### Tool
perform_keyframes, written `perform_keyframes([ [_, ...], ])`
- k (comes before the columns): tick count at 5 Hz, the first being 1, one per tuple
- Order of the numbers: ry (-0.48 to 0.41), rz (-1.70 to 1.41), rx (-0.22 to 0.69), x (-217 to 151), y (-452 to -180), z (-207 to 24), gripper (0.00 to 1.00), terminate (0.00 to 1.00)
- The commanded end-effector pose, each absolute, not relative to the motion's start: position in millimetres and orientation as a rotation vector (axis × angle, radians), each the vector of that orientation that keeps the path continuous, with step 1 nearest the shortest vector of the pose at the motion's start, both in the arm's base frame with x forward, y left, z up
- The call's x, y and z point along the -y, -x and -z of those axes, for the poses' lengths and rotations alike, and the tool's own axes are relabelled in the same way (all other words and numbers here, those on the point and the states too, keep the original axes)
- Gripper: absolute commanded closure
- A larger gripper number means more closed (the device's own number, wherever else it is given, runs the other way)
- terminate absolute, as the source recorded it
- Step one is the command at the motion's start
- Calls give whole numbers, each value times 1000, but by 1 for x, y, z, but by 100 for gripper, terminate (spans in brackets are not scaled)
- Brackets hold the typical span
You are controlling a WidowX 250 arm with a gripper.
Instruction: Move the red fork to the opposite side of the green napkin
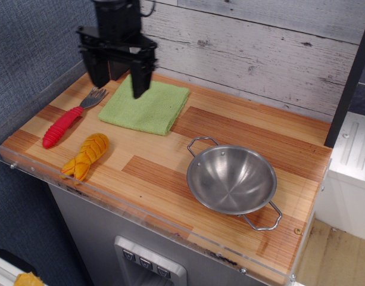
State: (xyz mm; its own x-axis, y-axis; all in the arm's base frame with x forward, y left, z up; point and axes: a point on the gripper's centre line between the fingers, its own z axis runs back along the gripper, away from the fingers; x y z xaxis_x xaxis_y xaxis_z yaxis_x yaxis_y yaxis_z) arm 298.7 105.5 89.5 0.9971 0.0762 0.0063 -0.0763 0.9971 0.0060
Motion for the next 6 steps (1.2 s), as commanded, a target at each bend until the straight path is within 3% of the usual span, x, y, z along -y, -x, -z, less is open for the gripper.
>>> perform_keyframes([
  [1,-142,-87,24,-151,-277,-75,0,0],
  [4,-92,-211,79,-203,-252,-43,0,0],
  [6,-60,-194,85,-208,-256,-26,0,0],
])
